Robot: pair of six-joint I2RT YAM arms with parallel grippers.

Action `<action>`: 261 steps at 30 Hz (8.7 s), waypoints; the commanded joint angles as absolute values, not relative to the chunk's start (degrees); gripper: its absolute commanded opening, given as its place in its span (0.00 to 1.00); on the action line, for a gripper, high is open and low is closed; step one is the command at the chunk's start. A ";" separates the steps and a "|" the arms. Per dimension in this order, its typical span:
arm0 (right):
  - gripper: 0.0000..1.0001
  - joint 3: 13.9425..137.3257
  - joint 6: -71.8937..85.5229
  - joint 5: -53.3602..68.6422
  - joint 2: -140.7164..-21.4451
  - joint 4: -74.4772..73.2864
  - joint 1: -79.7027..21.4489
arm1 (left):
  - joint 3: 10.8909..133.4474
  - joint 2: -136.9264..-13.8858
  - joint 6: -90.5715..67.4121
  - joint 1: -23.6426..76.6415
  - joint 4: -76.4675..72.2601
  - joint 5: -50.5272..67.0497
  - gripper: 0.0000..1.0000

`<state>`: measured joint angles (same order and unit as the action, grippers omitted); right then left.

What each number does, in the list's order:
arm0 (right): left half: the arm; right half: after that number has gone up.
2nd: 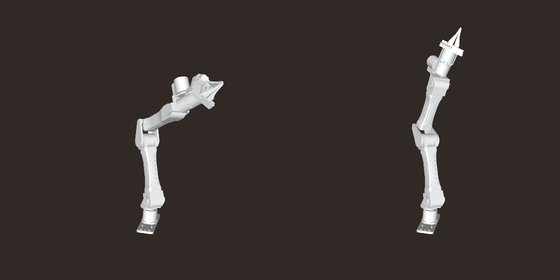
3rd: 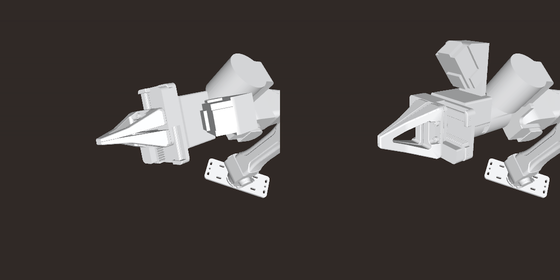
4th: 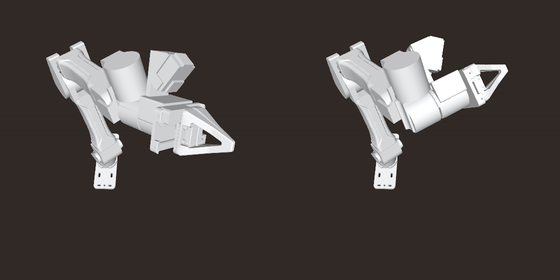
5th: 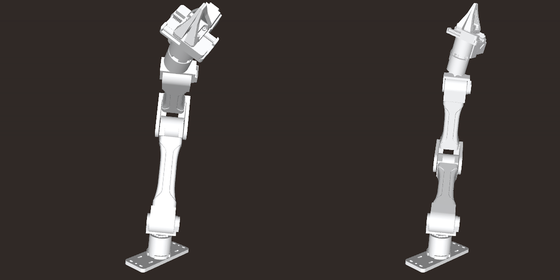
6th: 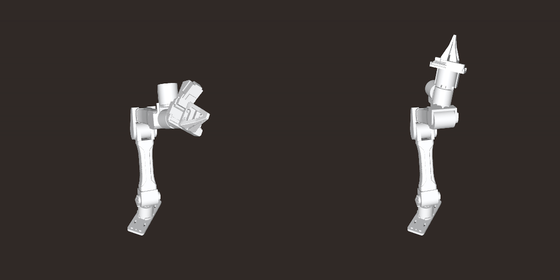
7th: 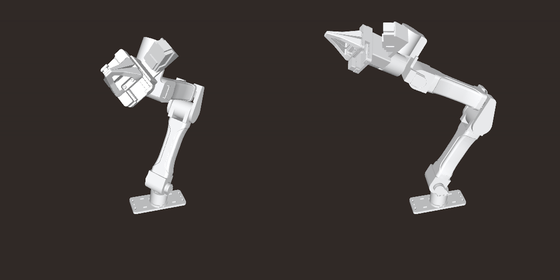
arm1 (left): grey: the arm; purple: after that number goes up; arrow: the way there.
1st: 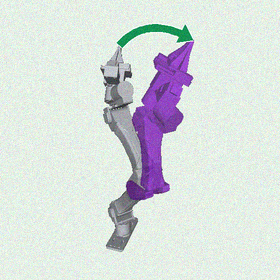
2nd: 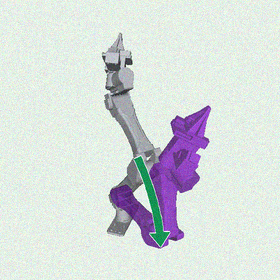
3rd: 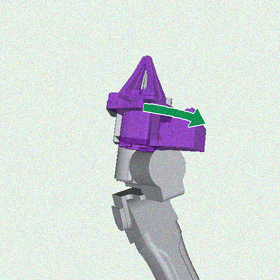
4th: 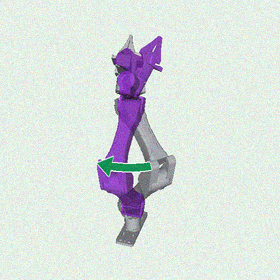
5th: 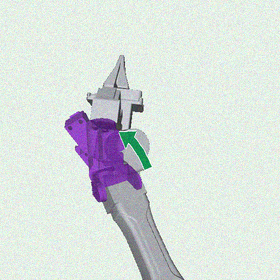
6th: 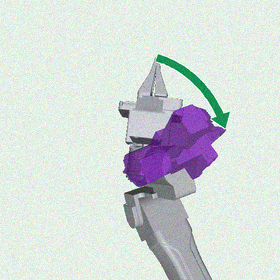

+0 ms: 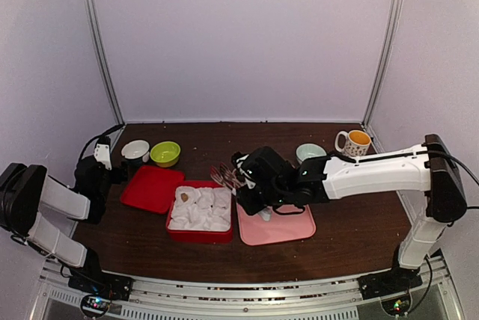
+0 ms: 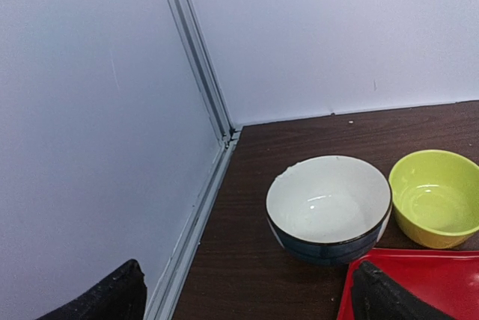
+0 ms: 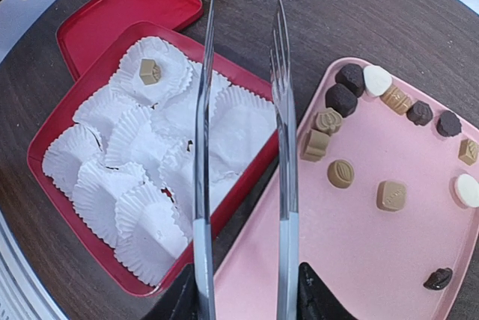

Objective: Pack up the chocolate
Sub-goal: Pick up the fake chocolate from the plate, then place the fake chocolate in the empty pocket of the box, then pick up the fake chocolate from the plate.

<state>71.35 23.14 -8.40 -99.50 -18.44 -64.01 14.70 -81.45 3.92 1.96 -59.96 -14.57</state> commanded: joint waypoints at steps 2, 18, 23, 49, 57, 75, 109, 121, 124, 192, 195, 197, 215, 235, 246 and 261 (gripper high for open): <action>0.38 67.61 24.79 -14.06 -94.02 -18.93 -64.37 | 15.83 -81.89 3.34 1.55 -62.64 -14.60 0.98; 0.38 63.15 28.24 -19.41 -92.32 -23.85 -64.36 | 15.86 -81.91 3.30 1.57 -62.66 -14.66 0.98; 0.39 63.41 28.35 -18.67 -93.66 -24.23 -64.37 | 15.82 -81.91 3.34 1.57 -62.59 -14.63 0.98; 0.38 65.26 28.57 -15.56 -100.95 -21.66 -64.38 | 15.82 -81.91 3.34 1.57 -62.60 -14.68 0.98; 0.38 65.92 28.50 -15.25 -102.38 -21.45 -64.36 | 15.82 -81.91 3.34 1.57 -62.60 -14.64 0.98; 0.33 70.49 27.95 -17.10 -105.27 -26.12 -64.34 | 15.82 -81.91 3.32 1.51 -62.62 -14.66 0.98; 0.24 71.12 20.73 -18.03 -92.36 -20.94 -68.82 | 15.83 -81.91 3.33 1.57 -62.67 -14.65 0.98; 0.24 75.43 20.56 -12.18 -100.42 -17.35 -69.23 | 15.82 -81.91 3.34 1.54 -62.60 -14.60 0.98; 0.24 76.80 20.57 -11.92 -102.72 -17.42 -69.25 | 15.82 -81.91 3.34 1.58 -62.62 -14.56 0.98; 0.37 65.29 26.43 -24.84 -97.11 -27.09 -69.20 | 15.82 -81.91 3.34 1.56 -62.66 -14.63 0.98; 0.37 65.30 26.74 -23.96 -98.09 -26.98 -69.25 | 15.84 -81.91 3.34 1.52 -62.64 -14.60 0.98; 0.37 65.30 27.07 -23.60 -98.72 -27.07 -69.21 | 15.78 -81.91 3.34 1.54 -62.63 -14.63 0.98; 0.37 63.73 28.75 -23.55 -102.39 -25.89 -68.97 | 15.82 -81.91 3.34 1.58 -62.63 -14.62 0.98; 0.37 63.65 28.87 -25.63 -99.10 -26.66 -68.77 | 15.82 -81.91 3.33 1.57 -62.65 -14.67 0.98; 0.37 63.24 29.05 -26.39 -97.45 -27.38 -68.72 | 15.82 -81.91 3.34 1.58 -62.62 -14.67 0.98; 0.39 63.58 31.02 -23.40 -99.53 -26.46 -67.33 | 15.82 -81.86 3.34 1.55 -62.65 -14.67 0.98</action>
<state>63.05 29.34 -23.66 -99.55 -27.20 -68.07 14.70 -81.45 3.92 1.96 -59.96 -14.57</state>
